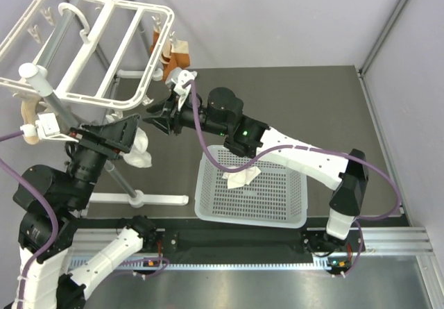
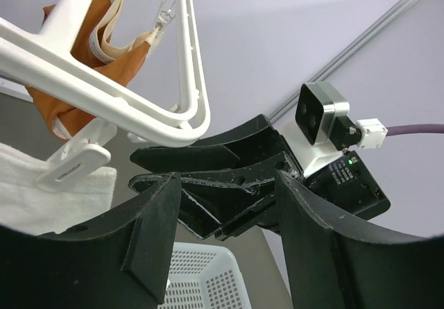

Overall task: Clip the socks to the hanger
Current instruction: Open the clamp at the hanger.

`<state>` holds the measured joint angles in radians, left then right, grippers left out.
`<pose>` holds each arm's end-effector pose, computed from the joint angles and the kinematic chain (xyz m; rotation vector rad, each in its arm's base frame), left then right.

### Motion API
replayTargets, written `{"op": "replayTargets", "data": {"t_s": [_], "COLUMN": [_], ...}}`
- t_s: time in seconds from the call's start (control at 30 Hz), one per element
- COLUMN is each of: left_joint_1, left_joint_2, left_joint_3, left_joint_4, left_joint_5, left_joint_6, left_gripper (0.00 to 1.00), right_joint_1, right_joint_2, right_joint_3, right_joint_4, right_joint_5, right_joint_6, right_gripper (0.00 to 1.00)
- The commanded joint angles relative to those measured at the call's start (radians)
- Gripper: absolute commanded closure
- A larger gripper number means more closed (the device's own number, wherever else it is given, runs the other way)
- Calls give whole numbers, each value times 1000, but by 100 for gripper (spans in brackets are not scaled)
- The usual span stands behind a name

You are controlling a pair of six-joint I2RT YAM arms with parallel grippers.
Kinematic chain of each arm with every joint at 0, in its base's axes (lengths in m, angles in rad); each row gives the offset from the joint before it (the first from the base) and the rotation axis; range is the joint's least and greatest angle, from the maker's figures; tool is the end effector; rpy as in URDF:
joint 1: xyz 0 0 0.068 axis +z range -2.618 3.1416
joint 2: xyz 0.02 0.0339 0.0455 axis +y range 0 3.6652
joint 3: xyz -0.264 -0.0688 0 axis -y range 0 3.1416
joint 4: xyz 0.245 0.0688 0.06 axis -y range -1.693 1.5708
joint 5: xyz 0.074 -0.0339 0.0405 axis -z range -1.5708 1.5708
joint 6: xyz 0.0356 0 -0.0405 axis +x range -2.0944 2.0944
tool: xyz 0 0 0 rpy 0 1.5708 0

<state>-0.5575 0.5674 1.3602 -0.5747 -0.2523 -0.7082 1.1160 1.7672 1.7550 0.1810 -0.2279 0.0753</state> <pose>0.0323 -0.0096 0.4955 -0.3258 1.3787 -0.8880 0.1792 0.3848 0.4477 -0.9181 1.1950 1.1341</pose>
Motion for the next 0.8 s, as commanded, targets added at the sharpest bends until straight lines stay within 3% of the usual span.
{"op": "replayTargets", "data": {"t_s": [0.0, 0.07, 0.1, 0.2, 0.5, 0.63, 0.77], "left_joint_1": [4, 2, 2, 4, 2, 4, 2], "left_joint_2": [-9, -11, -9, -12, -18, -18, -23], "left_joint_3": [14, 23, 27, 37, 40, 39, 40], "left_joint_4": [58, 53, 52, 42, 42, 42, 41], "left_joint_5": [-18, -18, -18, -22, -21, -15, -10], "left_joint_6": [1, 6, 7, 13, 18, 16, 19], "left_gripper": [39, 39, 39, 39, 39, 39, 39], "right_joint_1": [-2, -1, -2, -2, -5, -22, -44], "right_joint_2": [3, 6, 5, 0, -9, -12, -15], "right_joint_3": [-2, -15, -23, -55, -137, -193, -252], "right_joint_4": [201, 227, 239, 267, 343, 435, 532], "right_joint_5": [9, 4, 7, 35, 44, 24, -19], "right_joint_6": [17, 26, 23, 18, -9, -12, -20], "right_gripper": [68, 67, 60, 52, 53, 45, 46]}}
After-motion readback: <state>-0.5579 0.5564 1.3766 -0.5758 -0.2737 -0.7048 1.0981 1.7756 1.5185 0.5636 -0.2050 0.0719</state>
